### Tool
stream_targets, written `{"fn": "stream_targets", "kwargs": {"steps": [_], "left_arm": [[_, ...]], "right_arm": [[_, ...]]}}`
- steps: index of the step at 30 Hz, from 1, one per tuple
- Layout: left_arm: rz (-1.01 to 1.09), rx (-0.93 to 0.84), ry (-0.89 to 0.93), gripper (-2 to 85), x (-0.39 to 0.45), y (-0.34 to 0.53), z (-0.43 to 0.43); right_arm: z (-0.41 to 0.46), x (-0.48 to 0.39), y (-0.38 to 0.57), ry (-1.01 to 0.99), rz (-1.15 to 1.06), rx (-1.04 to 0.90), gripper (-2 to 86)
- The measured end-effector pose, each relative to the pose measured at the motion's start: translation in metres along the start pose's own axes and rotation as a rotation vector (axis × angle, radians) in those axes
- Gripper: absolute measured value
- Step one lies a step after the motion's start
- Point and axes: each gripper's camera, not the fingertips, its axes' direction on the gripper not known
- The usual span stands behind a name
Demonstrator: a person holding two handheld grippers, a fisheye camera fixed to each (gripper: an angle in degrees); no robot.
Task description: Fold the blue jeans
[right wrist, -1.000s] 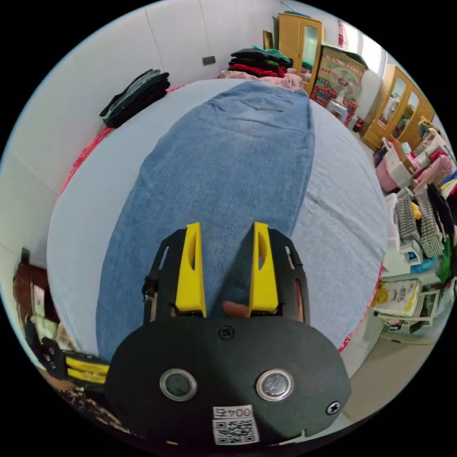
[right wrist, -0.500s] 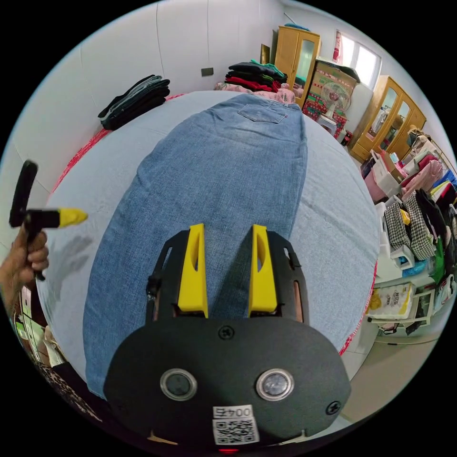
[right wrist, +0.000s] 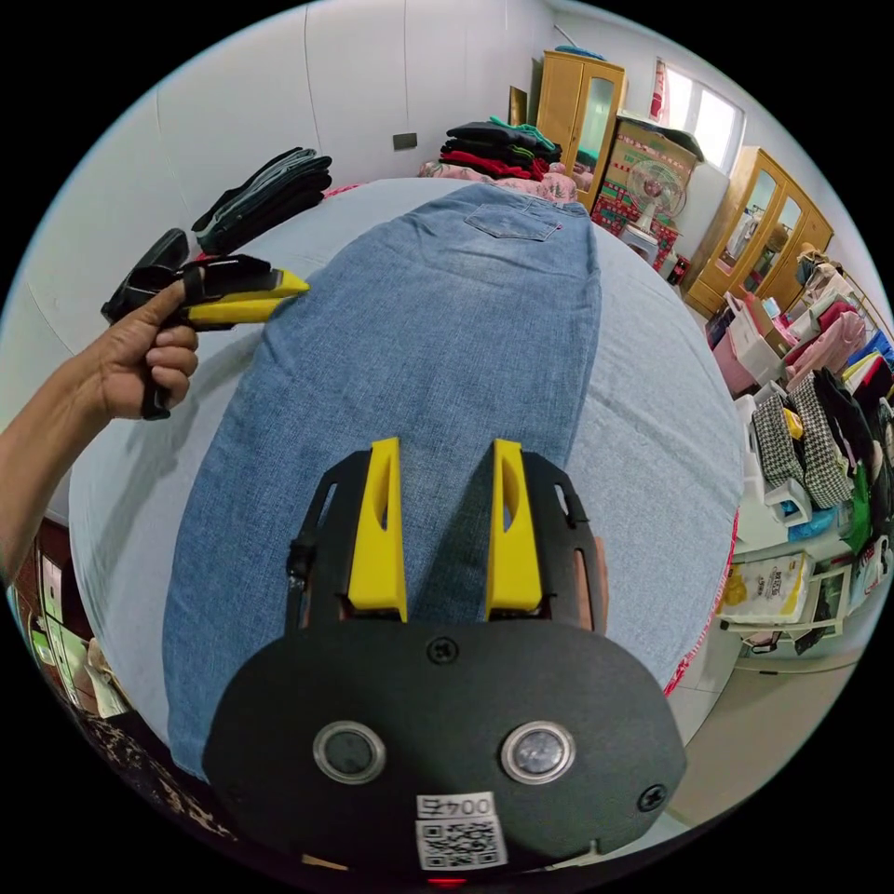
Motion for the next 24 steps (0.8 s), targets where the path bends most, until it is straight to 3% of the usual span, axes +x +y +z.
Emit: {"fn": "stream_targets", "kwargs": {"steps": [6,11,14,21,24], "left_arm": [[0.246,0.117,-0.059,2.6,0.074,0.003,0.002],[0.378,-0.003,-0.229,2.5,0.115,0.002,0.064],[0.332,-0.089,-0.211,2.5,0.108,0.004,0.087],[0.439,-0.048,-0.158,1.3,0.117,0.024,0.053],[0.522,0.057,-0.282,1.3,0.122,0.018,0.021]], "right_arm": [[0.002,0.001,0.005,0.001,0.0,0.0,13.9],[0.003,0.002,0.009,0.003,0.0,0.0,13.9],[0.004,0.003,0.011,0.004,0.0,0.0,13.9],[0.005,0.004,0.016,0.005,-0.001,0.001,13.9],[0.005,0.005,0.019,0.006,-0.001,0.001,13.9]]}}
